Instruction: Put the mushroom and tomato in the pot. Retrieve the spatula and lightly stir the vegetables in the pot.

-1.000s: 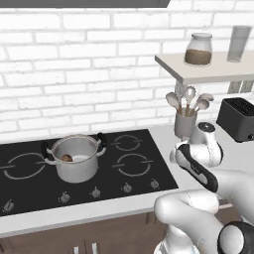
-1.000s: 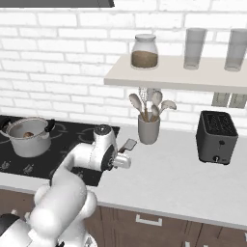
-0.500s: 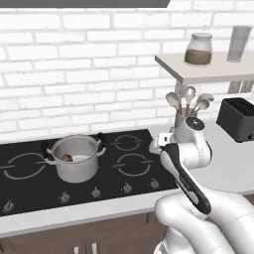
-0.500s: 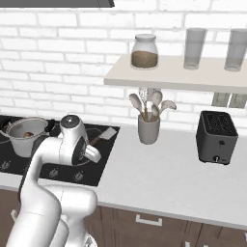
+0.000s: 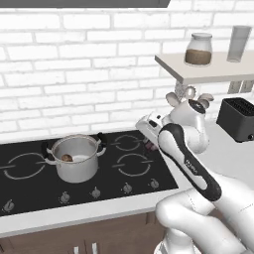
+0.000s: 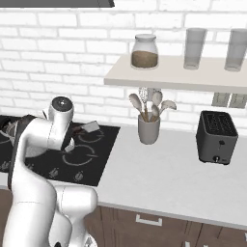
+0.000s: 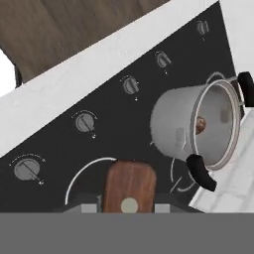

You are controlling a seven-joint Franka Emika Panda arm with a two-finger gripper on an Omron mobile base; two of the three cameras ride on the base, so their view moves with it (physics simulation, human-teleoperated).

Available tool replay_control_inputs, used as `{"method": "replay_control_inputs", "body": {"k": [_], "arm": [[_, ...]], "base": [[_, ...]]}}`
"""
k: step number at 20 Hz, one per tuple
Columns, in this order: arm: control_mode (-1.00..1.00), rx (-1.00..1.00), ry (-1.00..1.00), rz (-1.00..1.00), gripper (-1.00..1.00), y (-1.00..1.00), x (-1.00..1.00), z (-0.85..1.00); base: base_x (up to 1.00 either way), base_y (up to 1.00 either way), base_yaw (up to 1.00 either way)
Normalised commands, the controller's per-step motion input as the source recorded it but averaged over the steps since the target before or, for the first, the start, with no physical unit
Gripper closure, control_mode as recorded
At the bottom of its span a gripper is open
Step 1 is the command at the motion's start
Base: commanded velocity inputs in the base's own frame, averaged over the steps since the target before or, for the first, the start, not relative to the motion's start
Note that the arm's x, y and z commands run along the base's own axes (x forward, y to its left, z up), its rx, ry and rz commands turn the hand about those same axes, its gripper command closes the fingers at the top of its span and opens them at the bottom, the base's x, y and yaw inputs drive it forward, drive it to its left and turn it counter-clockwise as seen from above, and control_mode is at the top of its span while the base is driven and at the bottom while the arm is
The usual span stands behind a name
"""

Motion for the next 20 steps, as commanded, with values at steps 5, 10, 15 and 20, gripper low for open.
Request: {"method": "replay_control_inputs", "body": {"k": [5, 10, 15, 20], "arm": [[-1.0, 0.45, 0.09, -0.15, 1.0, 0.68, 0.0, 0.52], [-1.0, 0.45, 0.03, -0.27, 1.0, 0.68, -0.03, 0.36], [-1.0, 0.45, 0.02, -0.39, 1.0, 0.64, -0.01, 0.27], [-1.0, 0.44, 0.13, -0.35, 1.0, 0.59, 0.02, 0.17]], "base": [[0.0, 0.0, 0.0], [0.0, 0.0, 0.0], [0.0, 0.0, 0.0], [0.0, 0.0, 0.0]]}}
